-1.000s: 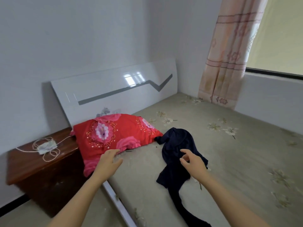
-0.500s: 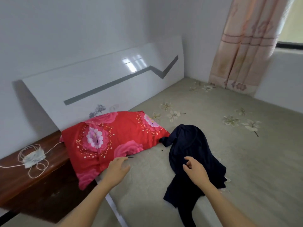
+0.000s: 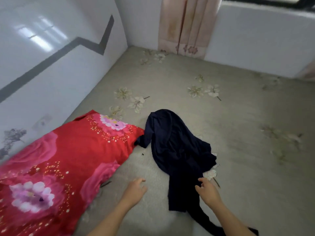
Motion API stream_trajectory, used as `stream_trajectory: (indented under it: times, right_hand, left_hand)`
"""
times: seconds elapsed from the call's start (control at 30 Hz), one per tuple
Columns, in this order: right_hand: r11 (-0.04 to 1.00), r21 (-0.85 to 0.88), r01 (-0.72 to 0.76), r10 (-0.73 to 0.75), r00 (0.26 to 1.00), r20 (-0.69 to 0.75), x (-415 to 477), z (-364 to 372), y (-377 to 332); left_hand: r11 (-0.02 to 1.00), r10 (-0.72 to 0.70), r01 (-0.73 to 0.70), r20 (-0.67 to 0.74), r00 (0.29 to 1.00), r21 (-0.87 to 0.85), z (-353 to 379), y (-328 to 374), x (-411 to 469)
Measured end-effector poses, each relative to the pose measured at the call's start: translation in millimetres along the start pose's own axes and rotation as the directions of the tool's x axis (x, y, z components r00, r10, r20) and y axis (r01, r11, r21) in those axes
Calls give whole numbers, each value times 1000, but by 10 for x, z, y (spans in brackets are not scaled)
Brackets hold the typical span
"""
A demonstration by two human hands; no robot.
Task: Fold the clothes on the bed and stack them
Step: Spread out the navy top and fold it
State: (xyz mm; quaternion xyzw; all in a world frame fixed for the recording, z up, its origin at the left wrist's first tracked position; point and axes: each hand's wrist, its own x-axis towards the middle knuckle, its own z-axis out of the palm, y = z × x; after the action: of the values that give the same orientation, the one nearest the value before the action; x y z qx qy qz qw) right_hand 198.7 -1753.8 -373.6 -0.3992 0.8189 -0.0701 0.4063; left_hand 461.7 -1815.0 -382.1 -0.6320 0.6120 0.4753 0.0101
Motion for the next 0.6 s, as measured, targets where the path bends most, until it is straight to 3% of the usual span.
stream_trajectory:
  times: [0.27, 0.6]
  right_hand:
    - [983, 33, -181, 180, 983, 33, 68, 609, 53]
    - [959, 58, -279, 283, 910, -302, 1148, 705, 109]
  left_hand:
    - [1000, -5, -2, 216, 976, 28, 141, -56, 678]
    - [993, -117, 111, 249, 961, 40, 449, -237, 1136]
